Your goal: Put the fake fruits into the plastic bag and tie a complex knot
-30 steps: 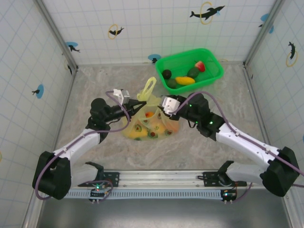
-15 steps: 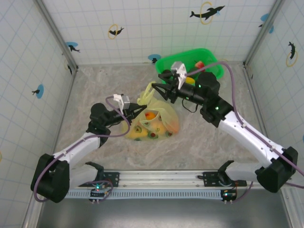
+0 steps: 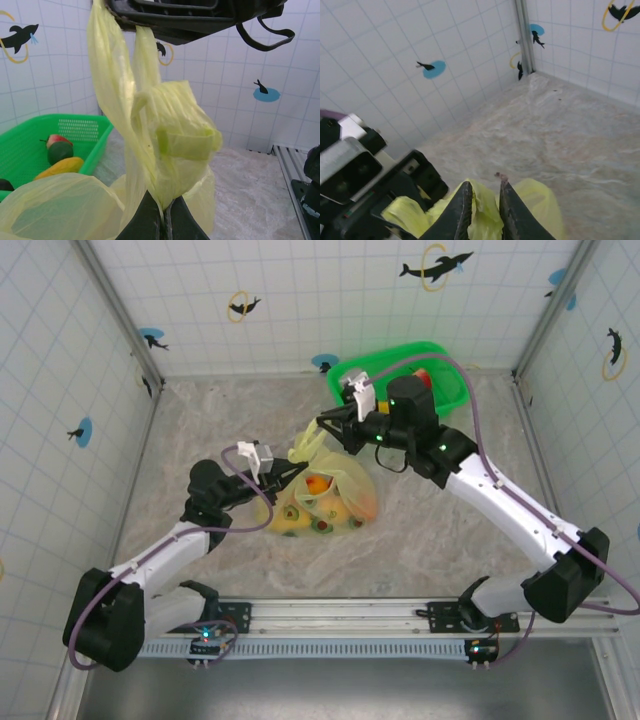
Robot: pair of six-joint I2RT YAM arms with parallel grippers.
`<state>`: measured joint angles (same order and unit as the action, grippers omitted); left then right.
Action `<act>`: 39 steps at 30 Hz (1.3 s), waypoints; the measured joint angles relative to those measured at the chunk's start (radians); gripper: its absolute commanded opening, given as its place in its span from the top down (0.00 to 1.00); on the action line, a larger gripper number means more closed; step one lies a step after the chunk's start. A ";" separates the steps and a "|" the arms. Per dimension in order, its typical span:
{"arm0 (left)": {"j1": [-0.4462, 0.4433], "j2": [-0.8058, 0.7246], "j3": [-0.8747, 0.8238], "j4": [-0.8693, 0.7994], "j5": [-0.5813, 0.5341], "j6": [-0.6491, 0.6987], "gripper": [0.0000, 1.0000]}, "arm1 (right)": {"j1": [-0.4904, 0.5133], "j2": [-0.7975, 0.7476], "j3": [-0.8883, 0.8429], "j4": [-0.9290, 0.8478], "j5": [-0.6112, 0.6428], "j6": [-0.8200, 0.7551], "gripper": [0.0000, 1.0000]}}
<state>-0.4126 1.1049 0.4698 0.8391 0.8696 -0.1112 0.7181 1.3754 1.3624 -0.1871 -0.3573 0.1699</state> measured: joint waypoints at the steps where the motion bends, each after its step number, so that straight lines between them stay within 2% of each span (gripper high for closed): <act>1: 0.000 0.000 0.000 0.000 -0.003 0.003 1.00 | 0.000 0.000 0.001 -0.004 0.000 0.003 1.00; 8: -0.002 -0.019 0.000 -0.004 -0.055 0.021 1.00 | -0.001 -0.069 -0.050 -0.002 -0.016 0.012 1.00; 12: -0.010 -0.025 0.000 0.005 -0.089 0.020 1.00 | 0.019 -0.207 -0.211 0.040 -0.066 0.011 1.00; 15: -0.015 -0.024 -0.001 0.017 -0.085 0.002 1.00 | 0.072 -0.299 -0.352 0.084 -0.080 -0.003 1.00; 18: -0.020 -0.020 -0.010 0.035 -0.061 -0.021 1.00 | 0.138 -0.344 -0.496 0.172 -0.059 -0.010 1.00; 23: -0.017 0.001 -0.029 0.034 -0.049 -0.050 1.00 | 0.190 -0.305 -0.631 0.335 0.050 0.002 1.00; 27: -0.002 0.004 -0.029 0.030 -0.062 -0.055 1.00 | 0.206 -0.251 -0.654 0.435 0.159 0.033 1.00; 32: 0.008 0.004 -0.029 0.029 -0.094 -0.054 1.00 | 0.185 -0.282 -0.653 0.468 0.253 0.066 1.00; 35: 0.007 0.003 -0.029 0.030 -0.090 -0.054 1.00 | 0.102 -0.306 -0.613 0.448 0.261 0.121 1.00; 39: -0.016 0.003 -0.026 0.053 -0.066 -0.054 1.00 | 0.020 -0.304 -0.511 0.398 0.186 0.212 1.00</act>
<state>-0.4286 1.1080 0.4438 0.8921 0.8032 -0.1654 0.7383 1.0714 0.8513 0.2108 -0.1711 0.3817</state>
